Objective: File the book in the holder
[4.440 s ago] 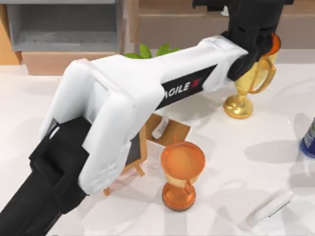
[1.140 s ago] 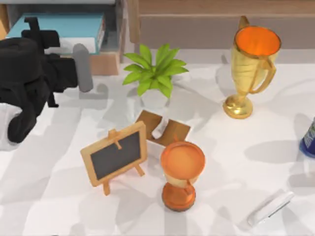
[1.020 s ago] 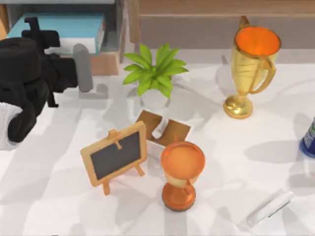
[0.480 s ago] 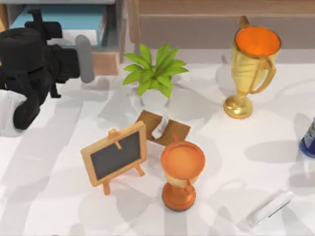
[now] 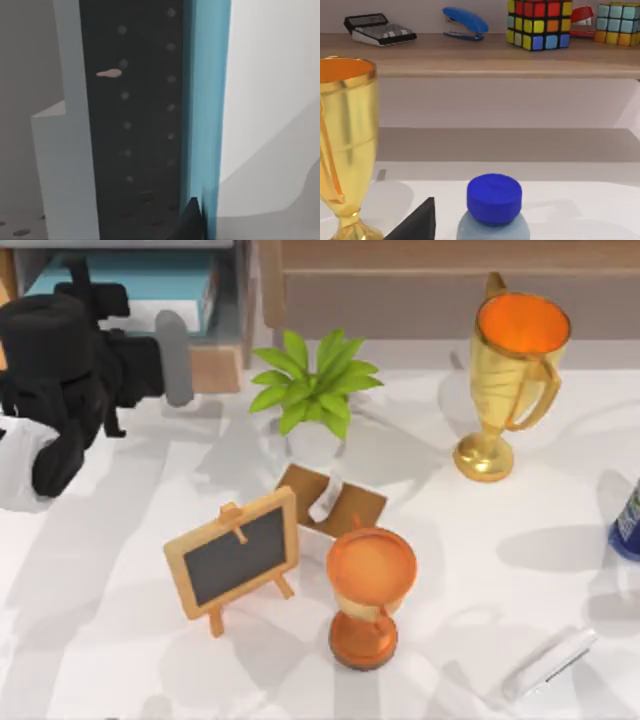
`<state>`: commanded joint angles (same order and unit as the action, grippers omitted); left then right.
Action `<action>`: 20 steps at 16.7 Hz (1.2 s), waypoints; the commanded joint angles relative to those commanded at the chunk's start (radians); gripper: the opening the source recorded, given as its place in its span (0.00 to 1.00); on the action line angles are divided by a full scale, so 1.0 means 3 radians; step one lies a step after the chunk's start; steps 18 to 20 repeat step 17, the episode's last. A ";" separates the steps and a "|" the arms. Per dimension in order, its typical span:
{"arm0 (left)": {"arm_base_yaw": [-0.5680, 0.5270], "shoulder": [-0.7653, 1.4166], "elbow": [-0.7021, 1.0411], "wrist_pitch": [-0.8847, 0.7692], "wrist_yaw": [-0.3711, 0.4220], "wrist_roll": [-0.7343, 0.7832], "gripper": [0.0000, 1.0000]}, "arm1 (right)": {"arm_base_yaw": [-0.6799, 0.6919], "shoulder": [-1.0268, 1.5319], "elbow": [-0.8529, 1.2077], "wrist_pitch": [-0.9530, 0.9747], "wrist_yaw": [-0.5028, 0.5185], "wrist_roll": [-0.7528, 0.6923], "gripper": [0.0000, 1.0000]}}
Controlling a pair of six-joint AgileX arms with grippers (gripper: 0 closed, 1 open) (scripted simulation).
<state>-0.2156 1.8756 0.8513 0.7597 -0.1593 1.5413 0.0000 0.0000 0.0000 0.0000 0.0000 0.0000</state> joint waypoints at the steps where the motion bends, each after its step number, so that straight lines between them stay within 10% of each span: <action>1: 0.0000 0.0000 0.0000 0.0000 0.0000 0.0000 0.23 | 0.0000 0.0000 0.0000 0.0000 0.0000 0.0000 1.00; 11: 0.0000 0.0000 0.0000 0.0000 0.0000 0.0000 0.98 | 0.0000 0.0000 0.0000 0.0000 0.0000 0.0000 1.00; 20: 0.0000 0.0000 0.0000 0.0000 0.0000 0.0000 1.00 | 0.0000 0.0000 0.0000 0.0000 0.0000 0.0000 1.00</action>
